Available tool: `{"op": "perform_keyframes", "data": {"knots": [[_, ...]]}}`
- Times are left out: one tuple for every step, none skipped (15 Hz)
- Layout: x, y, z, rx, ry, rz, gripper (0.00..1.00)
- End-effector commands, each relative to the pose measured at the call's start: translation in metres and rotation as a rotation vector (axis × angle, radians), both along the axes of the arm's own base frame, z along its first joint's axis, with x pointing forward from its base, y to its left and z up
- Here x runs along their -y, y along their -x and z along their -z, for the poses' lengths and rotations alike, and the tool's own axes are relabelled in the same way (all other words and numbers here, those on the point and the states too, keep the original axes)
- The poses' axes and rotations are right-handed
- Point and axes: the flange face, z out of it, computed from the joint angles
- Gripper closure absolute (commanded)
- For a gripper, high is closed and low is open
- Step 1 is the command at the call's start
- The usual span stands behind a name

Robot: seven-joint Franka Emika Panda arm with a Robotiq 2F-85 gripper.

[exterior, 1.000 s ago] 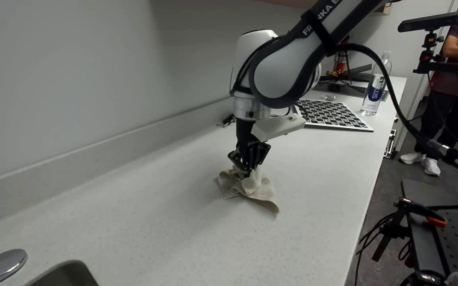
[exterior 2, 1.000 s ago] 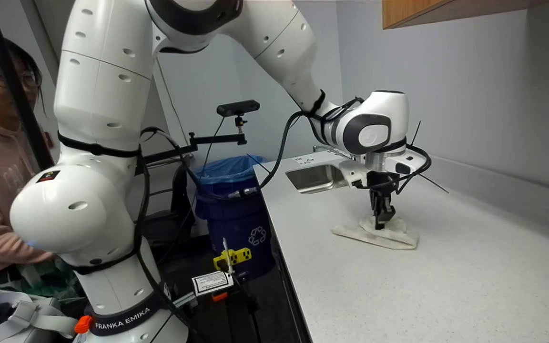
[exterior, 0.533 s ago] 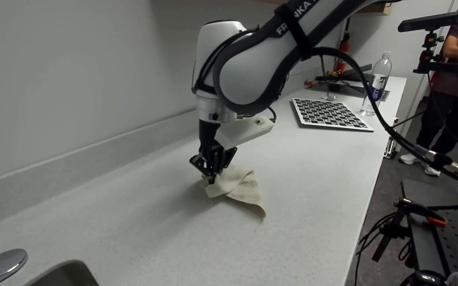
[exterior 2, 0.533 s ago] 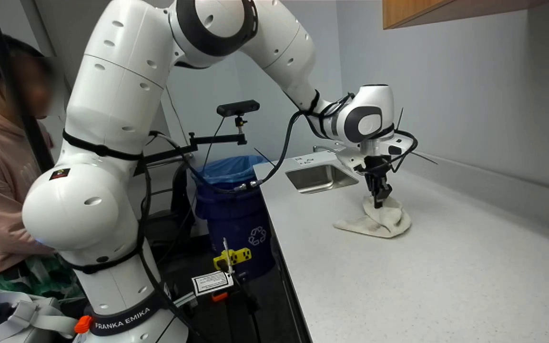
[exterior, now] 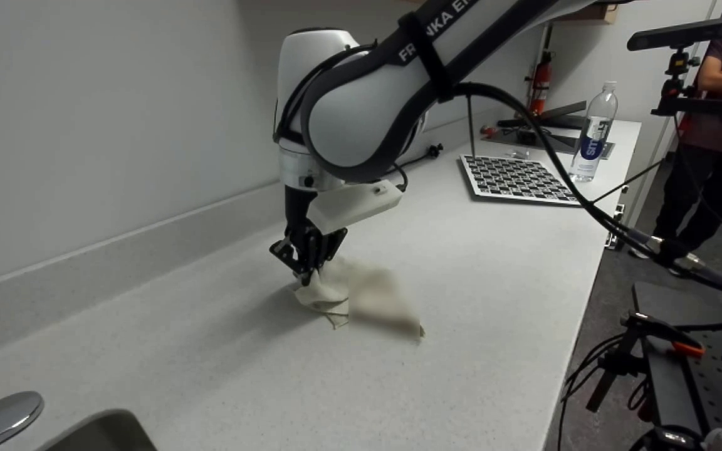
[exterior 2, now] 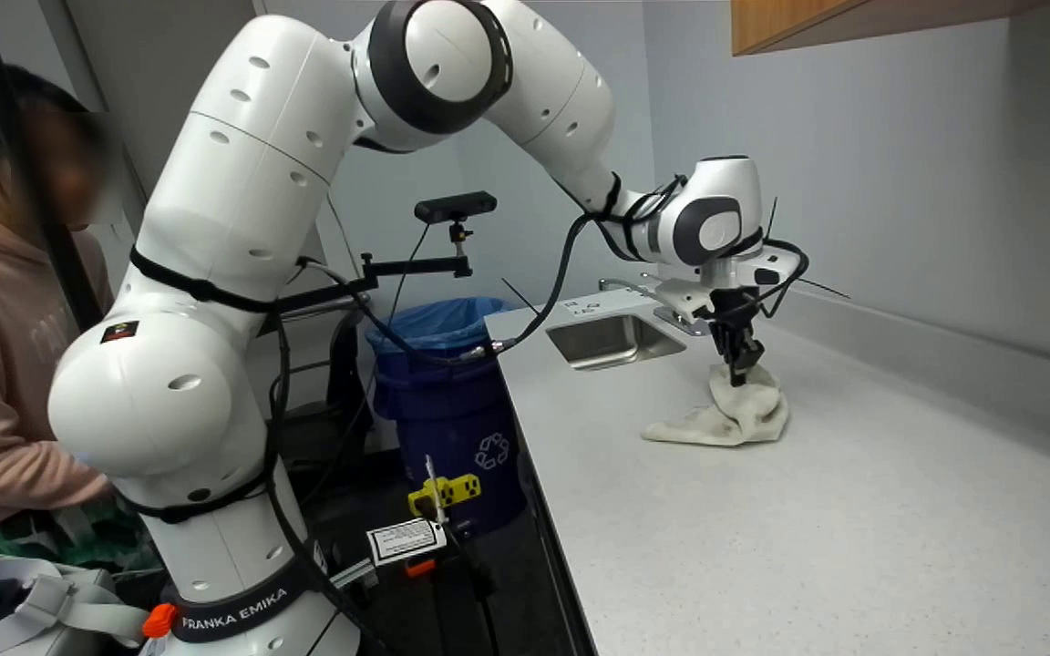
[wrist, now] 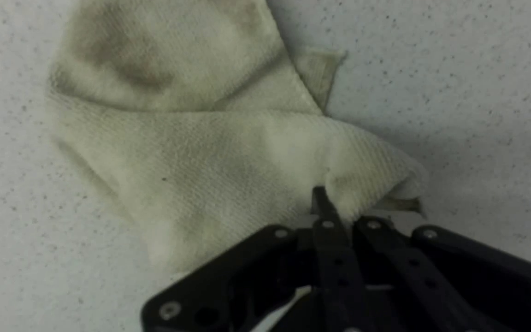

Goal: Use the towel to wipe the countertop

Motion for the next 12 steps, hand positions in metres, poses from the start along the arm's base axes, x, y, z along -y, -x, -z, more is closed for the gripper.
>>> {"op": "perform_keyframes", "data": {"knots": [[0.025, -0.008, 0.002, -0.009, 0.006, 0.043, 0.99], [0.032, -0.005, 0.006, -0.019, 0.001, 0.052, 0.99], [0.037, -0.002, 0.012, -0.030, -0.005, 0.062, 0.99], [0.042, 0.003, 0.017, -0.040, -0.010, 0.071, 0.99], [0.046, 0.006, 0.021, -0.051, -0.016, 0.082, 0.99], [0.050, 0.010, 0.026, -0.061, -0.020, 0.091, 0.99], [0.053, 0.016, 0.031, -0.073, -0.025, 0.103, 0.99], [0.056, 0.020, 0.035, -0.082, -0.032, 0.116, 0.99], [0.060, 0.025, 0.038, -0.085, -0.038, 0.131, 0.99], [0.064, 0.030, 0.039, -0.085, -0.040, 0.148, 0.99], [0.069, 0.036, 0.042, -0.091, -0.046, 0.163, 0.99], [0.075, 0.042, 0.044, -0.093, -0.055, 0.184, 0.99]]}}
